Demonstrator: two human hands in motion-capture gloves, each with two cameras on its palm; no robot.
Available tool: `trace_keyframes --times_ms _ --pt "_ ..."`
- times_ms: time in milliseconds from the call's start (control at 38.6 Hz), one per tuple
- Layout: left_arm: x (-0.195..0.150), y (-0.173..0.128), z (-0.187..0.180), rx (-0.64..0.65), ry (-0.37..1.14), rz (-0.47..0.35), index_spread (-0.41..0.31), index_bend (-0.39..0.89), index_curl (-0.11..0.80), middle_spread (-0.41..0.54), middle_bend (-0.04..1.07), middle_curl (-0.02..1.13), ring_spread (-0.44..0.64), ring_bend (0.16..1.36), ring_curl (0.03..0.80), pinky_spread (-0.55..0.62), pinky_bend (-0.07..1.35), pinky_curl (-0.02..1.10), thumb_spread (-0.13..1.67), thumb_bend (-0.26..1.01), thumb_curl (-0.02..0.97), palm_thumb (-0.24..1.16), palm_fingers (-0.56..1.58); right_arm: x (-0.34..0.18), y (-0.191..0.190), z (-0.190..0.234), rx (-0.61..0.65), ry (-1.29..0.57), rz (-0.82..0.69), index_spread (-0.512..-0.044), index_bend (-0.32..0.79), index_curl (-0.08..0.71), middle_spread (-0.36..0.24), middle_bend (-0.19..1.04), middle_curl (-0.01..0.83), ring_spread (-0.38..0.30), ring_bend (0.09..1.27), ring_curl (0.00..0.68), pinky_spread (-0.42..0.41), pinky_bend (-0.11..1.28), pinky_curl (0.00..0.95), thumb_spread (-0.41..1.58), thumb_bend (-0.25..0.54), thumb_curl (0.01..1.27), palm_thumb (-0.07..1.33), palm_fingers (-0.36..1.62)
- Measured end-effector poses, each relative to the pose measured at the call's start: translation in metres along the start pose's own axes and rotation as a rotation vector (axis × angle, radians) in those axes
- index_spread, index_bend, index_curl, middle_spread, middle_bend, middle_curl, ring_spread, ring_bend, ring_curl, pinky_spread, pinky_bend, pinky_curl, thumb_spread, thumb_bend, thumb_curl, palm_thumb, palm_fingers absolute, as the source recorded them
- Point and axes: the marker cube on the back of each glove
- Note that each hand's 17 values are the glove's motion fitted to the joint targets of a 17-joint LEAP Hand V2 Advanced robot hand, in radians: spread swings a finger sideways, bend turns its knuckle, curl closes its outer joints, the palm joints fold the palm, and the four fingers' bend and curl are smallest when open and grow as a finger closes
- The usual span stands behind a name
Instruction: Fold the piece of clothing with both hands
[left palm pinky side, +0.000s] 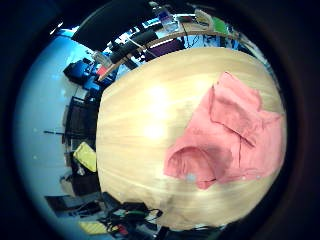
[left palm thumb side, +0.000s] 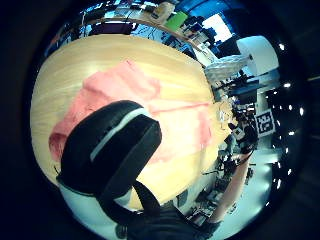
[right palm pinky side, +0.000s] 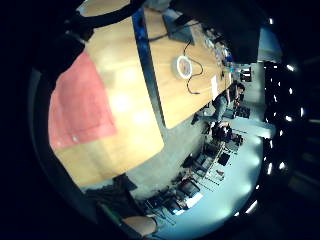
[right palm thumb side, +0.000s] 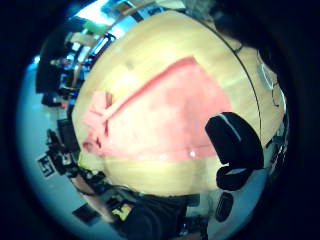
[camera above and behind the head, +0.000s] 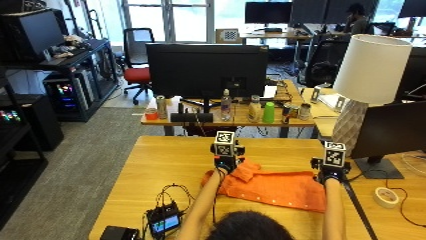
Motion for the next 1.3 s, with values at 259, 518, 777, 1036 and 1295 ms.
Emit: trace_keyframes --times_ms 259,518,777,1036,1295 --pt "-0.002 0.012 0.02 -0.026 -0.025 0.005 -0.116 0.06 0.254 0.213 0.16 0.24 0.38 0.6 0.399 0.49 0.53 0.33 1.09 -0.03 0.224 0.03 -0.13 0.017 -0.004 0.071 -0.352 -0.092 -0.002 -0.406 0.02 0.197 -0.161 0.12 0.333 -0.086 0.48 0.408 0.115 0.66 0.423 1.16 -0.045 0.23 0.8 0.2" --pt "0.014 0.028 0.062 -0.229 0.022 0.049 -0.12 0.08 0.207 0.24 0.15 0.23 0.43 0.6 0.375 0.49 0.54 0.34 1.02 -0.03 0.234 0.01 -0.15 0.005 0.084 0.064 -0.449 -0.137 -0.052 -0.423 0.05 0.142 -0.1 0.16 0.311 0.026 0.57 0.4 0.174 0.78 0.423 1.15 -0.031 0.22 0.71 0.19" --pt "0.019 0.066 0.133 -0.66 -0.105 0.055 -0.123 0.04 0.137 0.28 0.13 0.2 0.5 0.58 0.345 0.5 0.62 0.35 0.92 -0.06 0.231 -0.06 -0.25 -0.003 0.093 0.09 -0.512 -0.099 -0.115 -0.421 0.13 0.148 -0.08 0.18 0.312 0.013 0.6 0.396 0.115 0.8 0.412 1.13 -0.022 0.22 0.66 0.23" --pt "0.018 0.065 0.137 -0.692 -0.116 0.025 -0.146 0.1 0.119 0.259 0.16 0.19 0.51 0.58 0.326 0.5 0.56 0.34 0.88 -0.06 0.225 -0.06 -0.18 -0.005 0.087 0.089 -0.378 -0.107 -0.022 -0.404 0.12 0.188 -0.105 0.16 0.309 -0.102 0.63 0.391 -0.086 0.81 0.389 1.1 -0.004 0.25 0.76 0.58" --pt "0.019 0.066 0.132 -0.748 -0.146 0.024 -0.151 0.11 0.143 0.242 0.16 0.19 0.51 0.57 0.311 0.5 0.52 0.32 0.87 -0.06 0.221 -0.05 -0.13 -0.006 0.082 0.086 -0.261 -0.109 0.033 -0.377 0.08 0.183 -0.133 0.18 0.33 -0.198 0.71 0.421 -0.251 0.84 0.389 1.06 0.016 0.29 0.9 0.87"
